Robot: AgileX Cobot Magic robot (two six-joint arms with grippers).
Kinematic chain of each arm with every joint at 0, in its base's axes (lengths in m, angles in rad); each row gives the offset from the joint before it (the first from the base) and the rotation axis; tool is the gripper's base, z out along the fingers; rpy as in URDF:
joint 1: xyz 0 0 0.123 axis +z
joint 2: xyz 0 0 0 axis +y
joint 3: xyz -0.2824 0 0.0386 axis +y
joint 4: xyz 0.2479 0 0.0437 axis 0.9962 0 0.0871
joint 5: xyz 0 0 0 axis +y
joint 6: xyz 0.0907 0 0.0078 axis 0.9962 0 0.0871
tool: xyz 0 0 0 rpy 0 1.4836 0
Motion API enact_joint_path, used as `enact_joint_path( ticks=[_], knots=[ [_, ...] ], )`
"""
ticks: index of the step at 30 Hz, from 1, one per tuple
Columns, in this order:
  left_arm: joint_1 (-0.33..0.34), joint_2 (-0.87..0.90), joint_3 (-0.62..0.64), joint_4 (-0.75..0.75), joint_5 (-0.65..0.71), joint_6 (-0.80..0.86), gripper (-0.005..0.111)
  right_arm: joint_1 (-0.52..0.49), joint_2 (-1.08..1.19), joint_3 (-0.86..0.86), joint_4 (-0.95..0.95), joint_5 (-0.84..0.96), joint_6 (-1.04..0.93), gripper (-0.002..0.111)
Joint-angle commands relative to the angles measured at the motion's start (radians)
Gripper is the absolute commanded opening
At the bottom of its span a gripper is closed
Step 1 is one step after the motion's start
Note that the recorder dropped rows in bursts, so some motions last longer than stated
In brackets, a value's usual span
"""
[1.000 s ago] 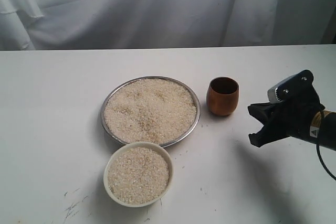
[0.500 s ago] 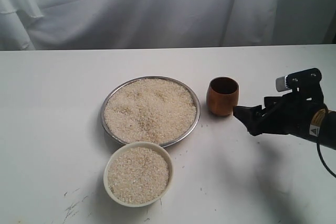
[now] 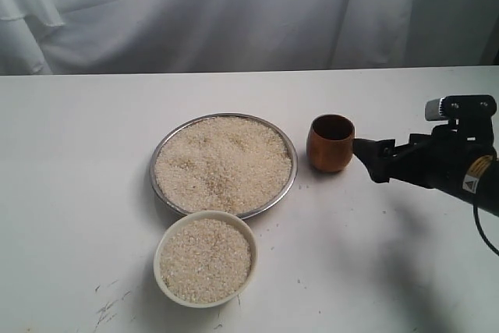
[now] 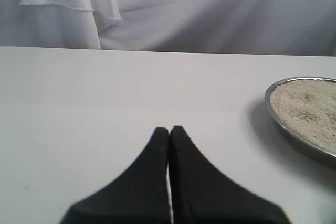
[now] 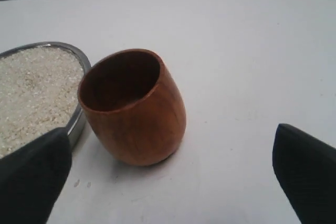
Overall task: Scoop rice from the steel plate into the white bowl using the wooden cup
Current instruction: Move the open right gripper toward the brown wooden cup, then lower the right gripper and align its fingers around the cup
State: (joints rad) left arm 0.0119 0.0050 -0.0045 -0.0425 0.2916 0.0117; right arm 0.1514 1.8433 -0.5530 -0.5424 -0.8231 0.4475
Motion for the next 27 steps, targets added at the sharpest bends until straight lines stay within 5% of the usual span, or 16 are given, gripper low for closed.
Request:
enact_joint_path(
  ticks=[1, 12, 27],
  knots=[
    [-0.002, -0.005, 0.005, -0.001, -0.006, -0.003, 0.000, 0.007, 0.001, -0.003, 0.000, -0.059, 0.055, 0.095],
    [-0.002, -0.005, 0.005, -0.001, -0.006, -0.003, 0.000, 0.011, 0.123, -0.116, -0.263, -0.033, -0.049, 0.095],
    [-0.002, -0.005, 0.005, -0.001, -0.006, -0.003, 0.000, 0.011, 0.222, -0.163, -0.256, -0.107, -0.222, 0.095]
  ],
)
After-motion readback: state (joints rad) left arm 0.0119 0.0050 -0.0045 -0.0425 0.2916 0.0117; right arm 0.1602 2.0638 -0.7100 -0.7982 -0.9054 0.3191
